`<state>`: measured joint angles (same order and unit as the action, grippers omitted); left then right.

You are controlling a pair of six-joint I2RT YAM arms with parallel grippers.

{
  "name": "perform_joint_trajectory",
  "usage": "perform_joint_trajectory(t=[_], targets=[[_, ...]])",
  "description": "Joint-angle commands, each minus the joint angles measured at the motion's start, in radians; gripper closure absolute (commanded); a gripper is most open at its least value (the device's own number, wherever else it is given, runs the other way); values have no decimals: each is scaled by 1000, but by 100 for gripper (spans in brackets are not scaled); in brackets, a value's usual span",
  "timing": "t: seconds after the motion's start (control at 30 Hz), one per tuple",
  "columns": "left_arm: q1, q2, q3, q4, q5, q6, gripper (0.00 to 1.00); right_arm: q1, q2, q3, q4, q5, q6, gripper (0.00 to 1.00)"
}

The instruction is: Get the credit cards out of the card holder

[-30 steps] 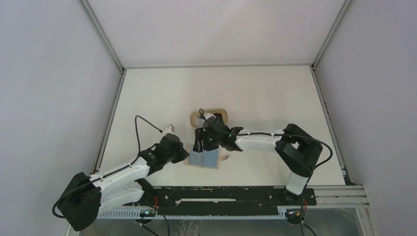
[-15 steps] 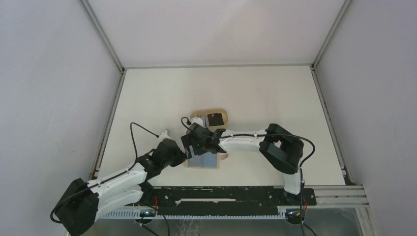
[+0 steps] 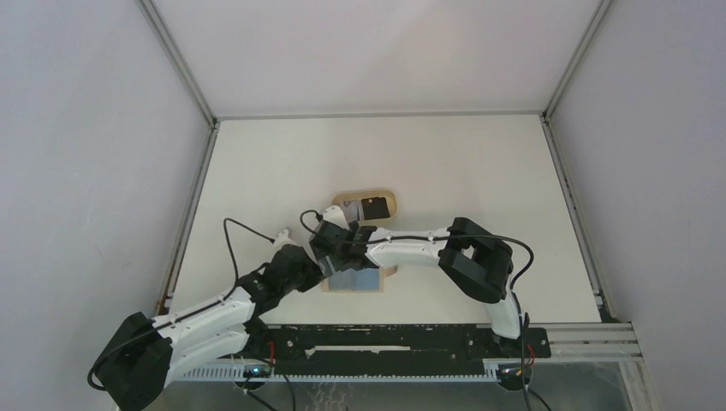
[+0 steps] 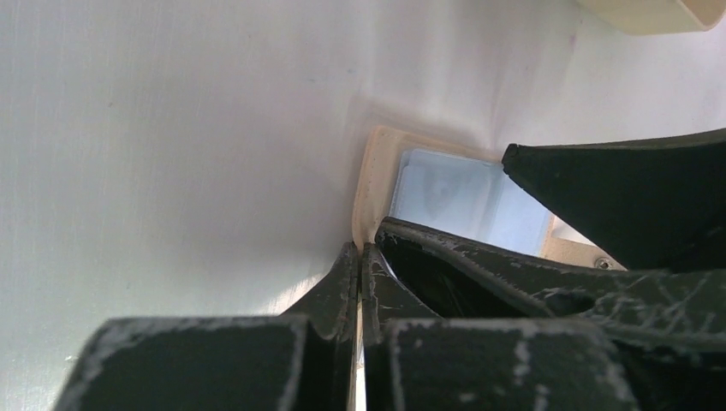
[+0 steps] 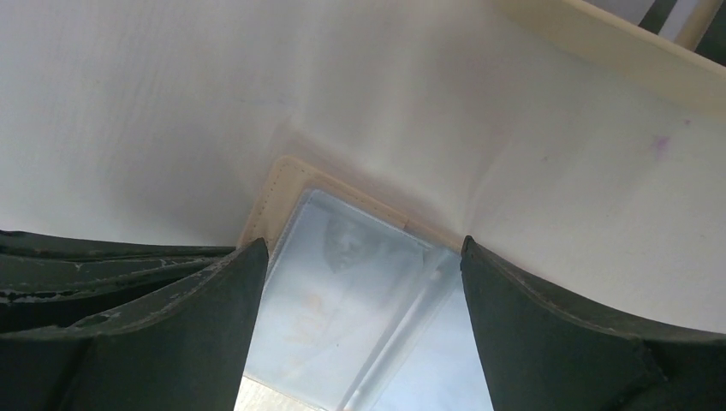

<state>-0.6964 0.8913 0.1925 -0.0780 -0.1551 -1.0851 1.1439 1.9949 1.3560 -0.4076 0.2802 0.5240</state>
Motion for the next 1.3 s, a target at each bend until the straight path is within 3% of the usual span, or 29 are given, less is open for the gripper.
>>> perform_joint_trajectory(t=[0.0, 0.93, 1.27], targets=[[-4, 15, -20, 52, -24, -24, 100, 51, 19, 69, -81, 97, -59, 8], [-4, 10, -50, 37, -93, -62, 100, 46, -89, -18, -156, 191, -61, 5], [-4, -4, -55, 26, -98, -61, 100, -15, -225, -133, -196, 256, -53, 3]])
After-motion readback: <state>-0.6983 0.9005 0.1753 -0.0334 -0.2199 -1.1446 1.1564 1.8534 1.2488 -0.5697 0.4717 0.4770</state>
